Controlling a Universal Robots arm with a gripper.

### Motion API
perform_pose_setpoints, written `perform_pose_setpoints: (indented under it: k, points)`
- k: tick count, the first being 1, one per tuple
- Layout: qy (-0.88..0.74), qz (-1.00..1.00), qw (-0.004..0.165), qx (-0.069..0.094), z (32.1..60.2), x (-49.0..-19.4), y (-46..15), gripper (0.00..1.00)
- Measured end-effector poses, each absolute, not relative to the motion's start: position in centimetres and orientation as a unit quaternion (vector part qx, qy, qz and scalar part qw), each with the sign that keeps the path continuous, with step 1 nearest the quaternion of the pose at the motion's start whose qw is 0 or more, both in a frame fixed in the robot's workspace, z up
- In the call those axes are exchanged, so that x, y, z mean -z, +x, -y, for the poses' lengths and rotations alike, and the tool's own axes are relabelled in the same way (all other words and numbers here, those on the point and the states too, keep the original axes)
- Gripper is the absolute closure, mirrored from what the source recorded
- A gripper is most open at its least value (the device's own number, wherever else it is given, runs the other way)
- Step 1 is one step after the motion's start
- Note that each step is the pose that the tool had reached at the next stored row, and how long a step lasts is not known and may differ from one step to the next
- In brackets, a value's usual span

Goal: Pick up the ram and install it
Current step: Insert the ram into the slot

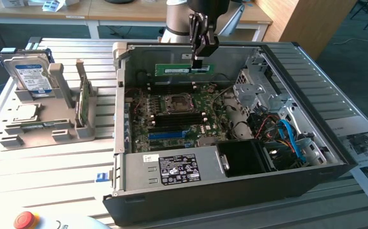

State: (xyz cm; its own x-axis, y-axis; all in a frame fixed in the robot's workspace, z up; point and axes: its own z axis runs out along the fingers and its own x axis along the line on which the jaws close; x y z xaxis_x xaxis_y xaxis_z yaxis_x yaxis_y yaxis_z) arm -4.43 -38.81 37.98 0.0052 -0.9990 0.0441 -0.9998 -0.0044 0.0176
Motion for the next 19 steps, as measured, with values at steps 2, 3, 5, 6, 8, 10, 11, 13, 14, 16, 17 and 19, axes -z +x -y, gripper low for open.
perform_pose_setpoints:
  k: [2,3,5,6,8,10,11,13,14,16,17,19]
  points:
    - [0.709,0.705,0.020,-0.009,38.81,-37.98,-4.43,0.88]
    - [0.709,0.705,0.019,-0.008,38.81,-37.98,-4.43,0.88]
    - [0.709,0.705,0.017,-0.008,38.81,-37.98,-4.43,0.88]
    - [0.709,0.705,0.017,-0.007,38.81,-37.98,-4.43,0.88]
    - [0.709,0.705,0.017,-0.007,38.81,-37.98,-4.43,0.88]
    - [0.709,0.705,0.017,-0.007,38.81,-37.96,-4.43,0.88]
    - [0.709,0.705,0.017,-0.007,38.81,-37.91,-4.43,0.88]
    - [0.709,0.705,0.017,-0.007,38.81,-37.79,-4.43,0.88]
    - [0.709,0.705,0.017,-0.007,38.81,-37.72,-4.43,0.88]
    - [0.709,0.705,0.017,-0.007,38.81,-37.53,-4.43,0.88]
    - [0.708,0.705,0.017,-0.007,38.82,-37.43,-4.43,0.88]
    - [0.708,0.706,0.017,-0.007,38.82,-37.24,-4.44,0.88]
